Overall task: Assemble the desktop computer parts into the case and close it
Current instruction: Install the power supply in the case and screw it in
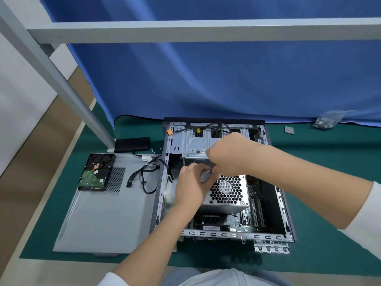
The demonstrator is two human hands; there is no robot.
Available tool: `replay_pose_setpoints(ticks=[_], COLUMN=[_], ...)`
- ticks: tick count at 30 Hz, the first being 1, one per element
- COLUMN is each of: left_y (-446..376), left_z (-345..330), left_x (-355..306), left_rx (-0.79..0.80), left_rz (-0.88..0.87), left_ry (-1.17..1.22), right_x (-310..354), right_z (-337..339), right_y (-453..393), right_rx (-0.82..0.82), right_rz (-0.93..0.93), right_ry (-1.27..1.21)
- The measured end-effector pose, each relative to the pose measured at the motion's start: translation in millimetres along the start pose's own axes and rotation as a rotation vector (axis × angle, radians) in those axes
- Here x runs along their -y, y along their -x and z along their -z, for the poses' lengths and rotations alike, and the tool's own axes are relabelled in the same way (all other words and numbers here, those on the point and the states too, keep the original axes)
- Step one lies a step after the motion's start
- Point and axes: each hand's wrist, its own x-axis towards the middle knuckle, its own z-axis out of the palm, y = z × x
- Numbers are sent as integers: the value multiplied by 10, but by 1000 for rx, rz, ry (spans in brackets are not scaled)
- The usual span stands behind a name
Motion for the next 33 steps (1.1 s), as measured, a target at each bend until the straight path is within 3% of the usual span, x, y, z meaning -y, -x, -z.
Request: replay_pose_setpoints(ticks=[10,17,25,29,33], left_y=[1,-7,-17,11,-10], left_z=[-4,-27,-15,-3,-7], left_x=[3,7,-3,0,6], left_rx=[20,2,46,30,30], left_rz=[23,4,59,26,12], left_ry=[19,-19,2,14,-12], right_x=[64,-7,110,95,44], right_z=[-77,-35,-55,-62,-24], right_y=[-58,-25,-32,-90,-32], right_rx=[-135,45,-90,-39,64], right_rz=[-24,-53,-62,-130,-64], right_ry=[12,-112,-74,-98,-141])
